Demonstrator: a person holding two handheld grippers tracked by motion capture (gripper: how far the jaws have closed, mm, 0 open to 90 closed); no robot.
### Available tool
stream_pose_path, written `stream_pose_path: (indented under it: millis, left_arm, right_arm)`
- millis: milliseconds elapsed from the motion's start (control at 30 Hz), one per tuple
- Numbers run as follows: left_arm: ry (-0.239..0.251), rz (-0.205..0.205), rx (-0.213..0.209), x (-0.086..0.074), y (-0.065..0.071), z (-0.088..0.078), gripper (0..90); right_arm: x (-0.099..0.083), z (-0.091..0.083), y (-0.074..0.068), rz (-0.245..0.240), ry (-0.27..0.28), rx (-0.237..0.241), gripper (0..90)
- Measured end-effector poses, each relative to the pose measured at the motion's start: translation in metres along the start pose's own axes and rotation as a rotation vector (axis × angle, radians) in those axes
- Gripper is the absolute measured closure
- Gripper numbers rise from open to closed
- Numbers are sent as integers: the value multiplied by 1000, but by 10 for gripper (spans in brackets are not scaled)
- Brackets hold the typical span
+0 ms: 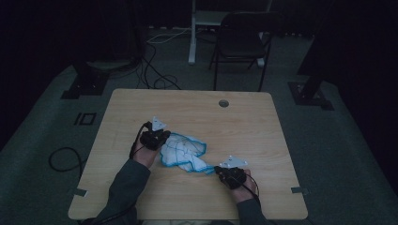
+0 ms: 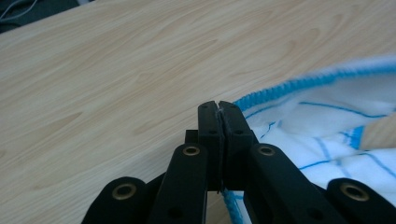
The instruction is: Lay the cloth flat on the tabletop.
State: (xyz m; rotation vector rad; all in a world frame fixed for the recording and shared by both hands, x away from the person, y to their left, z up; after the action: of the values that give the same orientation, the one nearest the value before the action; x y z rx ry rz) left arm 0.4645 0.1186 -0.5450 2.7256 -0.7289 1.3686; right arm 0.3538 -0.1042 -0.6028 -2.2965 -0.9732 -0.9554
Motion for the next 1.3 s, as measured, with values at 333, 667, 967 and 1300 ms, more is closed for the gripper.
stream_pose_path:
  millis: [333,667,967,1300]
  left_arm:
    - [-55,-66,28,-23,-31,11,891]
    - [-126,-129,72,-52,-56,20,890]
    - [-157,-162,97,-71,-69,20,773]
    - [-62,-143,96,-42,-67,-5,644]
  right_arm:
    - [1,0,-2,-13,6,9,891]
    - [4,2,-8,-42,16,31,892]
    - [4,2,-9,-42,12,32,900]
    - [8,5,-7,-45,35,21,704]
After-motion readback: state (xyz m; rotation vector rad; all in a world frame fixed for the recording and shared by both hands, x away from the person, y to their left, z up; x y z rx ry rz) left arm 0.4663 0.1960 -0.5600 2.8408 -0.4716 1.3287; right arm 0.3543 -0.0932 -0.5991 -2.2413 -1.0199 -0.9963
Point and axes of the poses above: each handheld gripper's, and its own axes: z roughly forward along the jaws, x roughly out of its top, y roughly to its right, the point moved 10 cm from there along z, roughly forward along the jaws, and after that the axes turned 13 degrees about x, right-handed, at the moved point
